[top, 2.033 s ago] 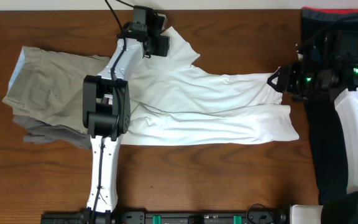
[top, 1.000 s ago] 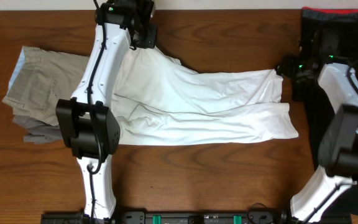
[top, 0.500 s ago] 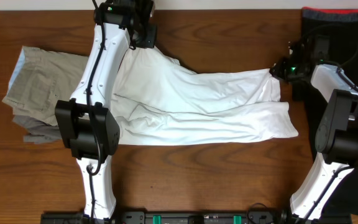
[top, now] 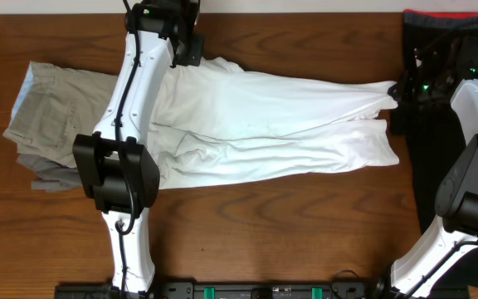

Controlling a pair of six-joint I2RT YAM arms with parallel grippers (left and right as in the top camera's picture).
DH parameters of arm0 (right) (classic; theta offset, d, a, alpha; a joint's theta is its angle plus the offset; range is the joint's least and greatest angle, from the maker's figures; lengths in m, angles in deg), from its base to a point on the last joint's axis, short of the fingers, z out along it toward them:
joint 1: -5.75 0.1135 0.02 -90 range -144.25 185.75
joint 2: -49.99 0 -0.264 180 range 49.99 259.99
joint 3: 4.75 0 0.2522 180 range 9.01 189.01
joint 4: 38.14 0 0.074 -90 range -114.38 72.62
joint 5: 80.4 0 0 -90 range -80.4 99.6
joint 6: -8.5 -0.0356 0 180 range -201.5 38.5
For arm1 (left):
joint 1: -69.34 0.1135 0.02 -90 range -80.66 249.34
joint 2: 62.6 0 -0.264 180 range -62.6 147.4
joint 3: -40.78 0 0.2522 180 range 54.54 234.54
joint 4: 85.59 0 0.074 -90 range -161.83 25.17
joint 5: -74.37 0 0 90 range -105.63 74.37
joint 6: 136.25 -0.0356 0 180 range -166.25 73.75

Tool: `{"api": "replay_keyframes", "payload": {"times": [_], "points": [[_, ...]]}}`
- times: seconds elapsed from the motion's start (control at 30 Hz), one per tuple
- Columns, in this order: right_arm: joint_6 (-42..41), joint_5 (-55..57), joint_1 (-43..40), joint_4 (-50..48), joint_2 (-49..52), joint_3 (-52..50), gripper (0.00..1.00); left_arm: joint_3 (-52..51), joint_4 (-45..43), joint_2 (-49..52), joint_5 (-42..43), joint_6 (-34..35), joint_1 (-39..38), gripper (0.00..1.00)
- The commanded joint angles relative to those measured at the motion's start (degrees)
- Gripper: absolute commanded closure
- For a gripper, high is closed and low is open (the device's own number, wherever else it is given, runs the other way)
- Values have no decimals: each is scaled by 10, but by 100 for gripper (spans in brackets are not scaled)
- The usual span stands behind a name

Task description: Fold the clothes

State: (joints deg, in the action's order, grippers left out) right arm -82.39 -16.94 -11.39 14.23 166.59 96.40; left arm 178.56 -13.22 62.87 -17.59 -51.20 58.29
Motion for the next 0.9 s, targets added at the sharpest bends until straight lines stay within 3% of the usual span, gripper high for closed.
{"api": "replay_keyframes", "payload": {"times": [0.0, 0.5, 0.87], "points": [[38, -3, -1, 20, -9, 6, 96, 12, 23, -28, -17, -3, 0, 94], [139, -7, 0, 203, -27, 7, 96, 0, 267, -53, 44, 29, 0, 94], [174, 24, 0, 272, -28, 7, 98, -132, 318, -52, 41, 68, 0, 94]]}}
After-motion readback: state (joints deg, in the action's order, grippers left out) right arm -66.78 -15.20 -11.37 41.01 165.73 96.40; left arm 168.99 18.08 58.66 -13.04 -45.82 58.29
